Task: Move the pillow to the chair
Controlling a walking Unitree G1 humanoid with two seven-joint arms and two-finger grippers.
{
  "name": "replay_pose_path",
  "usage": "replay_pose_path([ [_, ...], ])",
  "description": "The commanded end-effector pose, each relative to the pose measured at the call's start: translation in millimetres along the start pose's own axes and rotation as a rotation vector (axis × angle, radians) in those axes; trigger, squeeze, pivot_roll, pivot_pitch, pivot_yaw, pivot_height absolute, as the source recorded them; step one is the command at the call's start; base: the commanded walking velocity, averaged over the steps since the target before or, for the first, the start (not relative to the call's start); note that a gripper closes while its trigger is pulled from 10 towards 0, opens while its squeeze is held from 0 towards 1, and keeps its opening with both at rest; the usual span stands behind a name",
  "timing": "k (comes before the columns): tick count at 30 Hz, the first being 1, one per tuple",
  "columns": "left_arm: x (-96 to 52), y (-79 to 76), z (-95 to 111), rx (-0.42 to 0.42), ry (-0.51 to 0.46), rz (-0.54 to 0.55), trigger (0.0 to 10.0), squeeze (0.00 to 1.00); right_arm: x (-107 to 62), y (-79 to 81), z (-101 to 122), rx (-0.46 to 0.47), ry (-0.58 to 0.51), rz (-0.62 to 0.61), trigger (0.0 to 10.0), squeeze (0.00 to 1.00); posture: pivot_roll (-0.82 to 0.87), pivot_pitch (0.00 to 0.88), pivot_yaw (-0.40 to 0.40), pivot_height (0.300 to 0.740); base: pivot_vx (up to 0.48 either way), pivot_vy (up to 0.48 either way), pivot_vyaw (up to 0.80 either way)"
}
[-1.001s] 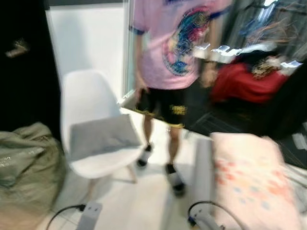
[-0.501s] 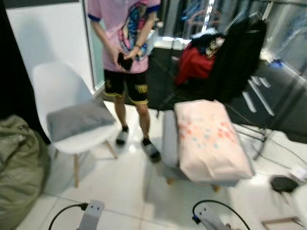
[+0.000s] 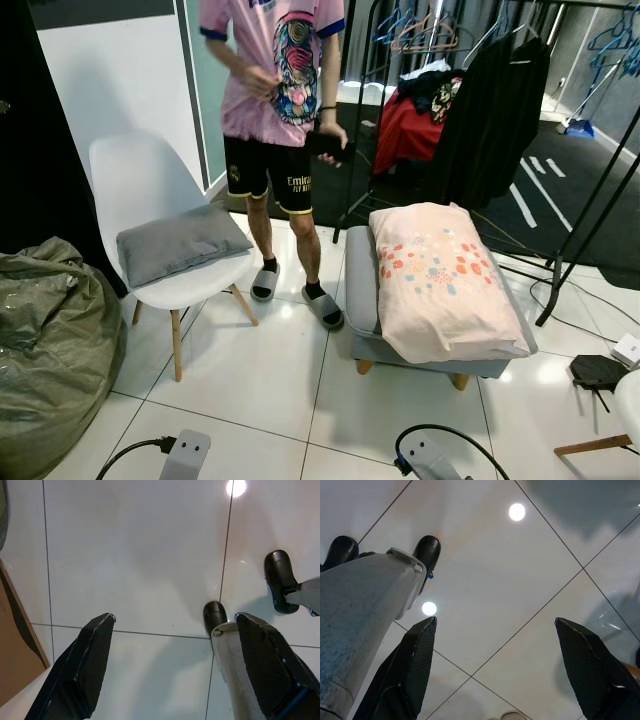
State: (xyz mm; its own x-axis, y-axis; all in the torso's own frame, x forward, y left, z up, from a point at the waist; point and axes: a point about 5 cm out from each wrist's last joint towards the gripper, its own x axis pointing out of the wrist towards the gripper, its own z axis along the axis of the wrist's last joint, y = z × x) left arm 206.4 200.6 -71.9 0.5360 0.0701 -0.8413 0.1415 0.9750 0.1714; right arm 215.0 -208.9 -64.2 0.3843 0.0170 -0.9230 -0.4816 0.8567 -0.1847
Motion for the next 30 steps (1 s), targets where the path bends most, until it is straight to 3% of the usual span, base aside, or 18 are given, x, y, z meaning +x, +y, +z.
replay_pose_path([
  [1,-0.3,2.9,-0.3,-0.002,-0.005,0.002,10.0,0.00,-0.4,-1.6,1.0,0.020,-0.009,-0.007,10.0,0.00,-0.10,0.013,-0.061,0.740,0.000,0.000,0.00],
  [15,-0.8,5.9,-1.7,-0.005,-0.009,-0.013,10.0,0.00,-0.3,-1.8,0.8,0.024,-0.008,-0.011,10.0,0.00,-0.10,0.015,-0.062,0.740,0.000,0.000,0.00],
  [30,-1.0,6.3,-2.3,-0.010,-0.011,-0.026,10.0,0.00,-0.3,-1.6,0.4,0.032,-0.008,-0.012,10.0,0.00,-0.10,0.009,-0.063,0.740,0.283,0.000,0.00],
])
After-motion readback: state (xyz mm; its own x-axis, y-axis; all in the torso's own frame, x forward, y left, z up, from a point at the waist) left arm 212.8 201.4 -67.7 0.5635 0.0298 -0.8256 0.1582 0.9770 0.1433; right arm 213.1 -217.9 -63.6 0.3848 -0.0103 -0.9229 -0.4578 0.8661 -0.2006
